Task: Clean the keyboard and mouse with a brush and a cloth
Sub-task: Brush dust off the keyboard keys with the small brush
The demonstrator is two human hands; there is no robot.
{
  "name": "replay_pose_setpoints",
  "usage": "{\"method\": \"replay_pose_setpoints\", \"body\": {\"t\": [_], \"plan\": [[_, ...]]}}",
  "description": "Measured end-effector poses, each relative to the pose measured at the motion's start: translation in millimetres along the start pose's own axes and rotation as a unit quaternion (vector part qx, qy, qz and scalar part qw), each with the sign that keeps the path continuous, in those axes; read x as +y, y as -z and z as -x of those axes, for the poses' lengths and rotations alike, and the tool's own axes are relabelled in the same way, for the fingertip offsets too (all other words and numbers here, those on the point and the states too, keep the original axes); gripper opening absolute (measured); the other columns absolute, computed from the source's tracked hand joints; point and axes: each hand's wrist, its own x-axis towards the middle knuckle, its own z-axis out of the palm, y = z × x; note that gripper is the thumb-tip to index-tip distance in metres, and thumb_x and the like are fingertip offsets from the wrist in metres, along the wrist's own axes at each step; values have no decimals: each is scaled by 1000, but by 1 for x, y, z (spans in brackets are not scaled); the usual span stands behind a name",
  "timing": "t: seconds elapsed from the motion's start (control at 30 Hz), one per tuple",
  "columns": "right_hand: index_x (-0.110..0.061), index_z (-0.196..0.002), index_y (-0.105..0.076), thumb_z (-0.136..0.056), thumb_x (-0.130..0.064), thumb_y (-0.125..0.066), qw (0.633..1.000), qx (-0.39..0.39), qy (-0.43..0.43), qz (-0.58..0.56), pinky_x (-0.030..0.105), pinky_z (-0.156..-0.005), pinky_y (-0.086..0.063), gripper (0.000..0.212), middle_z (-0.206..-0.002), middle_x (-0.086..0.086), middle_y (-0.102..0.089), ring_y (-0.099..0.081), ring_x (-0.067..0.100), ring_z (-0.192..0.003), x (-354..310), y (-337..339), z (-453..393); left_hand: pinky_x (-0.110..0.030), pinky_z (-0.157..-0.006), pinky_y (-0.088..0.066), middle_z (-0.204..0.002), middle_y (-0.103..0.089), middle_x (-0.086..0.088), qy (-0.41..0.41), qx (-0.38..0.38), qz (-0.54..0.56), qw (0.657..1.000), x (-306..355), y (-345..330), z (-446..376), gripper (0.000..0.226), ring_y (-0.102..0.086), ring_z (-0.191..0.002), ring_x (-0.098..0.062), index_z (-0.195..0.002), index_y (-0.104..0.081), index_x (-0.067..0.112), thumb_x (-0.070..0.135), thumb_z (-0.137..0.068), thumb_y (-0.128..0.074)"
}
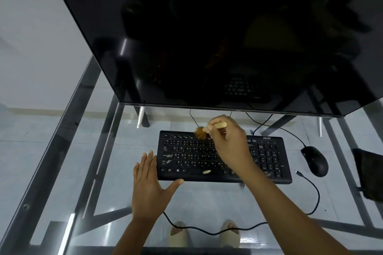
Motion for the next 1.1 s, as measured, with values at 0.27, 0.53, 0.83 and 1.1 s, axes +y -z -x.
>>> {"method": "replay_pose_setpoints", "body": {"t": [0.27,0.53,0.83,1.1], "plan": [[-17,-90,-63,-93,-18,-60,999,0,7,47,20,-70,-51,5,-87,-3,-67,-63,8,-77,11,4,2,-47,-119,-15,-153,-31,-8,-6,-3,-1,1000,1,1,1,104,-15,-146,-17,-145,-33,8,80,-72,-47],[-9,-91,-64,-94,-8,-58,999,31,-28,16,5,-65,-45,7,-82,-5,-65,-63,-7,-71,15,23,-4,-48,-118,-9,-159,-18,-7,-140,-24,2,990,43,0,-8,92,-9,-147,-22,-148,-24,6,64,-83,-52],[-17,-87,-62,-94,-17,-59,998,32,-55,9,11,-62,-48,7,-74,-10,-68,-63,3,-67,29,33,0,-45,-117,-11,-158,-21,-7,-175,-98,-55,978,71,-24,-14,86,-9,-147,-19,-147,-30,7,69,-87,-42],[-12,-88,-62,-93,-19,-59,998,29,-32,41,6,-62,-44,9,-78,-4,-67,-61,-1,-65,34,40,-7,-44,-117,-12,-157,-21,-8,-187,-95,-78,975,69,-26,-10,87,-13,-147,-21,-146,-30,5,68,-87,-42]]}}
